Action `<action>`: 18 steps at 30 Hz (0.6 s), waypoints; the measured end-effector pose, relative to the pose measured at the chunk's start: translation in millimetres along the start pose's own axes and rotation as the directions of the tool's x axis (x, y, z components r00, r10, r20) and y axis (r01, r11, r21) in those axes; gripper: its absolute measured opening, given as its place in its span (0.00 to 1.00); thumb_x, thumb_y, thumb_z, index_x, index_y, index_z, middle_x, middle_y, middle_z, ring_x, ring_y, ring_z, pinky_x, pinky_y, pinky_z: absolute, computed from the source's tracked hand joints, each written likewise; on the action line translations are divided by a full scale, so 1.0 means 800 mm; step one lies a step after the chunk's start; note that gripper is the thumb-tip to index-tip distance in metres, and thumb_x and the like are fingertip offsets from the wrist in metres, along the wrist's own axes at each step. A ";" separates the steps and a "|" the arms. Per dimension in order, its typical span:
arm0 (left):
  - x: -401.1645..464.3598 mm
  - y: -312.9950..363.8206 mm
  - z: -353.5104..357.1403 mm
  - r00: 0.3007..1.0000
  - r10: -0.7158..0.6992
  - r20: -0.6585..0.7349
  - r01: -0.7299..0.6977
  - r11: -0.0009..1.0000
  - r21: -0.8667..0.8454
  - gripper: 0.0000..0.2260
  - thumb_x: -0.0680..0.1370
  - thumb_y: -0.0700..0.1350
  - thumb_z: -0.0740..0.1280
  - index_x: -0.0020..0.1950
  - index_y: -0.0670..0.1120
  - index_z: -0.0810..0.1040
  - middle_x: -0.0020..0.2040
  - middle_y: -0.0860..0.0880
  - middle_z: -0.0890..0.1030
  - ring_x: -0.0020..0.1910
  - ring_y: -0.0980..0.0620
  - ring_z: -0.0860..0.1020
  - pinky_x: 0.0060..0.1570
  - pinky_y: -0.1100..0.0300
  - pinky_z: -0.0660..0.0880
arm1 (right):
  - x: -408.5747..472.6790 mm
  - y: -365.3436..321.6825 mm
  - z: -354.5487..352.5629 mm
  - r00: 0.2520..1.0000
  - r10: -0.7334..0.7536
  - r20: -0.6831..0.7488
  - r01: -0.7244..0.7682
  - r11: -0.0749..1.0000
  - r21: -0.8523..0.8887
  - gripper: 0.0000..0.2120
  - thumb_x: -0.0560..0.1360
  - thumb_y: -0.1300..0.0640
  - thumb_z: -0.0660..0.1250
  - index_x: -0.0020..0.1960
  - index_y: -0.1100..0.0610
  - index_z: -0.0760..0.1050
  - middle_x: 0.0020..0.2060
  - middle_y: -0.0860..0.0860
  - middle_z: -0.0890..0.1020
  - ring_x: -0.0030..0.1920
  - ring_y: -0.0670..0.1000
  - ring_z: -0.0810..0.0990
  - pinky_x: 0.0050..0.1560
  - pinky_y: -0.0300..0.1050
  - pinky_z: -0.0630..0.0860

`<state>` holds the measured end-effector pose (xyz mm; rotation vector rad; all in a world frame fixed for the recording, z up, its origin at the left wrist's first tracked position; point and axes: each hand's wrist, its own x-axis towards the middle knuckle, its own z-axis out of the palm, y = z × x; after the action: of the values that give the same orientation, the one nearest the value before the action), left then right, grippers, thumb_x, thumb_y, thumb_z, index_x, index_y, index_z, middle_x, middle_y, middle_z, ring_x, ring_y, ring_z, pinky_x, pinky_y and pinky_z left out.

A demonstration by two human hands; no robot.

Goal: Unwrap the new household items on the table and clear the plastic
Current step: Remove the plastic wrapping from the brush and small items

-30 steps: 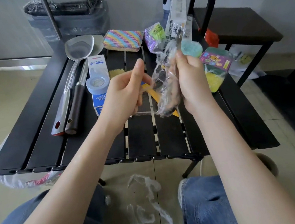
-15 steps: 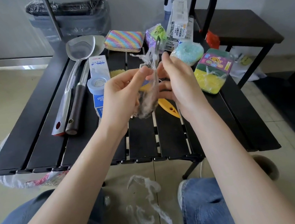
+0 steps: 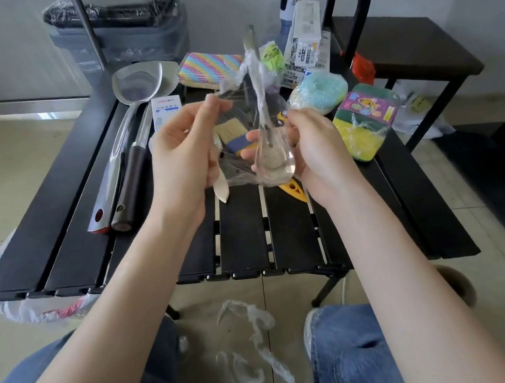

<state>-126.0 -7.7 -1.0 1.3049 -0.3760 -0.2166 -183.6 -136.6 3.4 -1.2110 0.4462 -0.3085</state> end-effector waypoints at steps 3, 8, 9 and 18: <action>-0.005 -0.003 0.007 0.999 -0.016 0.046 0.016 1.000 0.001 0.09 0.82 0.47 0.61 0.46 0.47 0.79 0.21 0.56 0.62 0.20 0.59 0.60 0.19 0.69 0.58 | -0.003 0.000 0.005 0.994 0.109 0.014 -0.110 0.989 0.100 0.07 0.83 0.54 0.53 0.51 0.57 0.65 0.36 0.60 0.83 0.35 0.61 0.82 0.42 0.58 0.80; -0.003 -0.004 0.006 0.998 0.010 0.057 -0.009 1.000 -0.008 0.10 0.82 0.46 0.61 0.45 0.46 0.78 0.21 0.55 0.63 0.20 0.58 0.59 0.19 0.68 0.58 | -0.007 0.008 0.014 0.996 0.079 0.047 -0.071 0.986 -0.151 0.14 0.76 0.49 0.68 0.55 0.58 0.75 0.39 0.55 0.82 0.39 0.52 0.83 0.51 0.50 0.81; -0.003 -0.002 0.006 0.999 0.022 0.050 -0.021 1.000 -0.011 0.10 0.82 0.46 0.61 0.44 0.46 0.77 0.21 0.55 0.63 0.20 0.58 0.59 0.19 0.68 0.58 | -0.006 0.008 0.014 0.997 0.082 0.017 -0.077 0.982 -0.175 0.19 0.75 0.50 0.70 0.59 0.60 0.71 0.38 0.54 0.81 0.35 0.50 0.82 0.44 0.45 0.82; -0.005 -0.001 0.002 0.985 0.141 -0.102 -0.127 0.983 0.134 0.11 0.82 0.47 0.61 0.43 0.46 0.78 0.21 0.57 0.70 0.19 0.59 0.63 0.20 0.67 0.60 | -0.005 0.001 0.000 0.992 -0.077 -0.099 0.060 0.985 -0.164 0.09 0.77 0.55 0.69 0.41 0.59 0.75 0.27 0.48 0.77 0.23 0.44 0.74 0.23 0.35 0.71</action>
<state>-130.3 -8.3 -2.3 1.4046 -0.3861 -0.0056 -187.2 -134.5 3.4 -1.3743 0.5286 -0.4028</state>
